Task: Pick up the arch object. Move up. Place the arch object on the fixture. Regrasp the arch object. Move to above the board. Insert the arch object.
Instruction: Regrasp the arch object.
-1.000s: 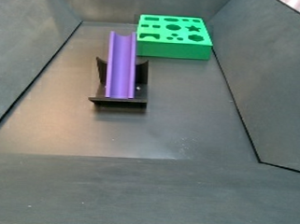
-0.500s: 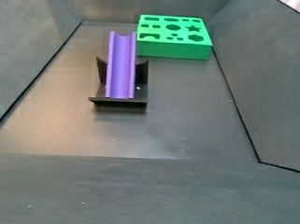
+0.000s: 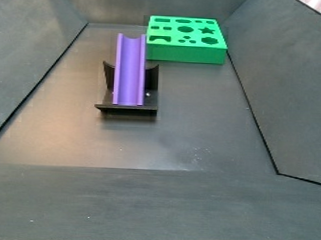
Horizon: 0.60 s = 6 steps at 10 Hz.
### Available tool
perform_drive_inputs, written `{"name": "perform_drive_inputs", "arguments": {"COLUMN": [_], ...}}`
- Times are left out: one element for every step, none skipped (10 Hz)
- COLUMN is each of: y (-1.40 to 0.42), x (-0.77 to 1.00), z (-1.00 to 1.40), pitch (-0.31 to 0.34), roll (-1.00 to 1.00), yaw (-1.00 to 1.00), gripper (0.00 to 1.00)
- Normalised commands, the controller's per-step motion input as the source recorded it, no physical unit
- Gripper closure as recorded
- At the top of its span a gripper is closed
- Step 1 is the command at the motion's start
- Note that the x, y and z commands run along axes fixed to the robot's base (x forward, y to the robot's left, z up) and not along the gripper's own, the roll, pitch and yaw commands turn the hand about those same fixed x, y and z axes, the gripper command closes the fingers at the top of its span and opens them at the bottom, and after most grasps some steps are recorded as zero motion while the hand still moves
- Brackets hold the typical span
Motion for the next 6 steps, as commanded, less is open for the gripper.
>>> {"name": "perform_drive_inputs", "arguments": {"y": [0.03, 0.03, 0.03, 0.03, 0.03, 0.03], "x": [0.05, 0.05, 0.05, 0.05, 0.05, 0.05], "z": [-1.00, -1.00, -1.00, -1.00, -1.00, -1.00], "pitch": [-0.119, -0.122, -0.120, -0.108, -0.095, -0.081], "roll": [0.14, 0.10, 0.07, 0.06, 0.05, 0.05], "yaw": [0.03, 0.00, -0.02, -0.04, -0.05, -0.06], "gripper": [0.00, 0.00, 0.00, 0.00, 0.00, 0.00]}}
